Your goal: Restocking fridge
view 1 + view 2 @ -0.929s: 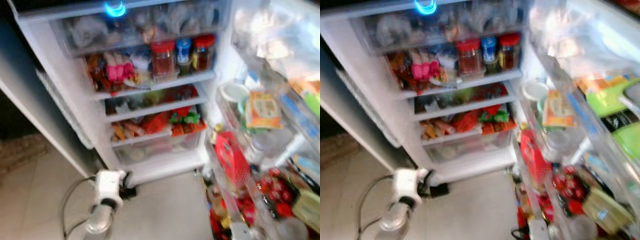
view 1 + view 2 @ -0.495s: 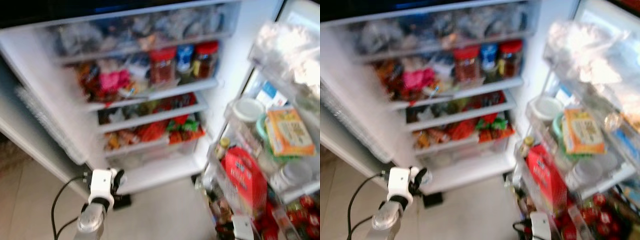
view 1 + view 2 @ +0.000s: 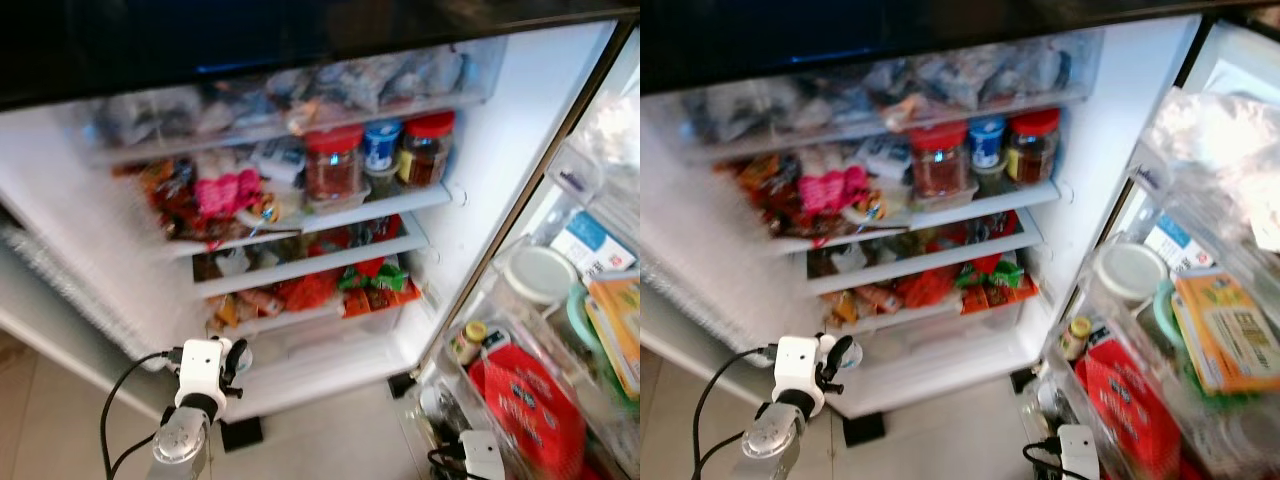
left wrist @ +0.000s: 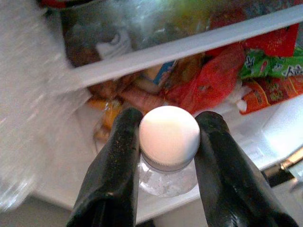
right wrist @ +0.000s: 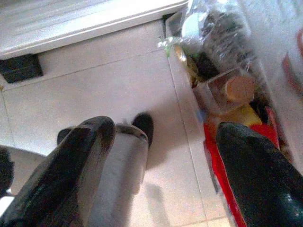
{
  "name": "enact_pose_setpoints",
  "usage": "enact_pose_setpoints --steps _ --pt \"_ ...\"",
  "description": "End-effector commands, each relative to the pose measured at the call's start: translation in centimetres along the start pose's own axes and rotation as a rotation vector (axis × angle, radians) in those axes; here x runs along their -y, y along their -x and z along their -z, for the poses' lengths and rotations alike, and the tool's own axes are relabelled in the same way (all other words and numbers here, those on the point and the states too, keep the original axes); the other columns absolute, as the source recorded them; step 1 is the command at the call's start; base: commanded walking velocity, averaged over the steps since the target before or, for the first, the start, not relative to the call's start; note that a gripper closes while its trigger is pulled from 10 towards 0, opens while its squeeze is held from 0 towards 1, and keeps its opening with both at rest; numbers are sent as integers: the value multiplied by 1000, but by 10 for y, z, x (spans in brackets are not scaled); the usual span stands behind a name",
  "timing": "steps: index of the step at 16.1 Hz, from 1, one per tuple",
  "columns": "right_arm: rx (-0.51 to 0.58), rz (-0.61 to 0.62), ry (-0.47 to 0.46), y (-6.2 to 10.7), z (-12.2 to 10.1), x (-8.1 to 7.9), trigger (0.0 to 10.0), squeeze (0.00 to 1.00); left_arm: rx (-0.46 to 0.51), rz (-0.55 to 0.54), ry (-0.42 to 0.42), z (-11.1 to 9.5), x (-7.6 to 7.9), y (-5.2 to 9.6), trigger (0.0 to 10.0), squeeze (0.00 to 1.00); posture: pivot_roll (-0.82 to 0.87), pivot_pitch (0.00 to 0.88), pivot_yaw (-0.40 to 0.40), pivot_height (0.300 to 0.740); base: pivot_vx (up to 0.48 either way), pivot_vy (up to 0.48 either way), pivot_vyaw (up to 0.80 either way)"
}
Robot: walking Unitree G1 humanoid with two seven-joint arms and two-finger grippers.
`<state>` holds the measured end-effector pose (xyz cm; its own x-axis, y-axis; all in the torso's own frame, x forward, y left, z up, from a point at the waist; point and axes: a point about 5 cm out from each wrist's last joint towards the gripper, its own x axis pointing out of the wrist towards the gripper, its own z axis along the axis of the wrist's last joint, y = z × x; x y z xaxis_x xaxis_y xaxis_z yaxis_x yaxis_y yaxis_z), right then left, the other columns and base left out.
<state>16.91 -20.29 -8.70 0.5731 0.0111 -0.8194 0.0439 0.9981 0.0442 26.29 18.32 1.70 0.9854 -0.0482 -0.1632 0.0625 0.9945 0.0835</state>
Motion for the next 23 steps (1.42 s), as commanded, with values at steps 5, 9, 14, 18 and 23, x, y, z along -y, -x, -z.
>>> enact_pose_setpoints --steps 5,9,14,18,23 --pt "-19 10 -12 3 8 5 10000 0 -9 0 5 3 5 2 10000 0 -25 129 4 740 0 0 0" --pt "-19 8 -8 3 8 6 10000 0 26 -7 4 -5 4 -2 10000 0 -25 119 3 740 0 0 0" --pt "-29 25 39 2 10 0 10000 0 33 5 1 -7 6 -3 10000 0 -27 94 11 702 0 0 0" --pt "-1 8 34 0 6 -7 10000 0 33 14 -2 -7 8 -4 10000 0 -27 92 14 687 0 0 0" --pt "19 -2 26 0 1 -7 10000 0 39 10 -5 -10 8 -6 10000 0 -22 116 6 652 0 0 0"
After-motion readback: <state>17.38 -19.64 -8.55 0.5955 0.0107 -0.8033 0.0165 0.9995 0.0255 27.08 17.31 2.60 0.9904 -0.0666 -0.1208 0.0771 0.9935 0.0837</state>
